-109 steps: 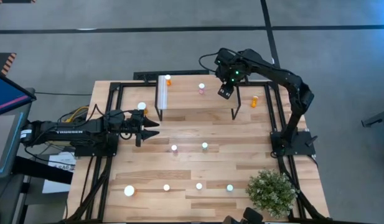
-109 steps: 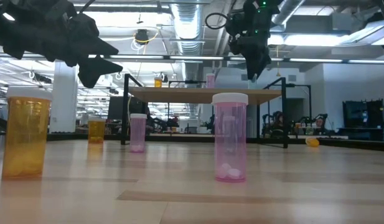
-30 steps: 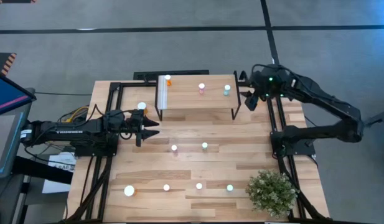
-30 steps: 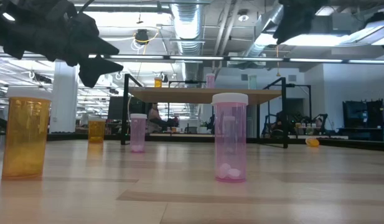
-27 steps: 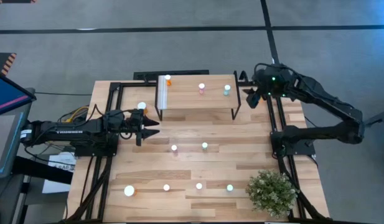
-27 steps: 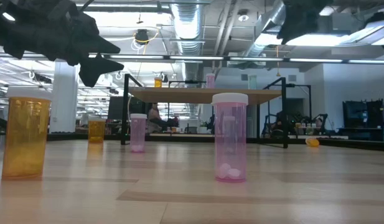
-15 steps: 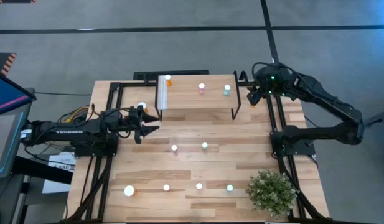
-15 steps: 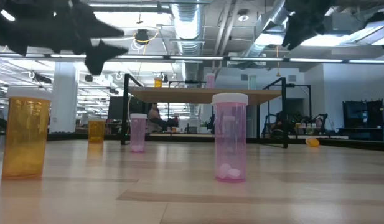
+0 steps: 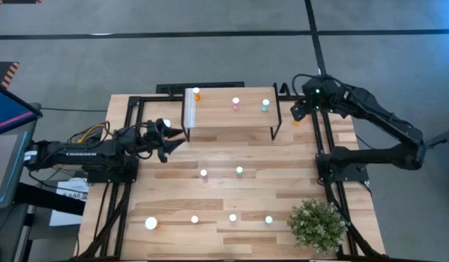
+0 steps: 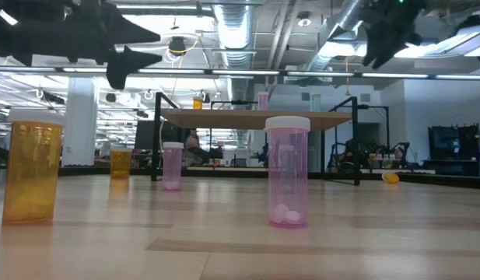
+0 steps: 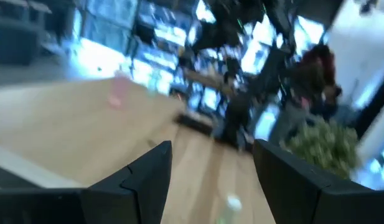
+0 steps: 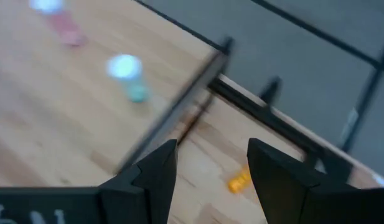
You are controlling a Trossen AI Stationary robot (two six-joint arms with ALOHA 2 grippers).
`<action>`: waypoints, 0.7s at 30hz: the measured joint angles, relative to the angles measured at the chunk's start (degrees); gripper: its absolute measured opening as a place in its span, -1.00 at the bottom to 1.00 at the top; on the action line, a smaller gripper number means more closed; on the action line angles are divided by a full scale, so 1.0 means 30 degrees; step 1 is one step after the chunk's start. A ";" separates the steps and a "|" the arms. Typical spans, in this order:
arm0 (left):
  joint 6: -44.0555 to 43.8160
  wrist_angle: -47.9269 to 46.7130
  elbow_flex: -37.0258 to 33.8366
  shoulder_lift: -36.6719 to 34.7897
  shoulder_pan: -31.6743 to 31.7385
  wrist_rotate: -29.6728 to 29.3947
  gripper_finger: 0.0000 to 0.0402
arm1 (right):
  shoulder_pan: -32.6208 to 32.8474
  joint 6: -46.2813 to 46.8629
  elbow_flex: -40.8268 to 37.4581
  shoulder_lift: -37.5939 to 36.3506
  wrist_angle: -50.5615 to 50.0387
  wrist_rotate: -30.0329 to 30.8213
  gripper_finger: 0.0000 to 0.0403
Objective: Pick and place medicine bottles onto shelf by color
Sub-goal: Put the top small orange pill bottle on the shelf
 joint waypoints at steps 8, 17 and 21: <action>-0.0015 -0.2320 -0.0004 0.0322 -0.1724 -0.0615 0.07 | -0.1428 0.1581 0.0007 0.0934 -0.2328 0.0050 0.07; -0.0010 -0.2018 -0.0005 0.0307 -0.1981 -0.0867 0.07 | -0.2559 0.2492 -0.1199 0.3312 -0.2590 0.0041 0.03; -0.0008 -0.2021 -0.0004 0.0307 -0.1981 -0.0872 0.07 | -0.3964 0.1350 -0.2942 0.3969 -0.1350 -0.1024 0.02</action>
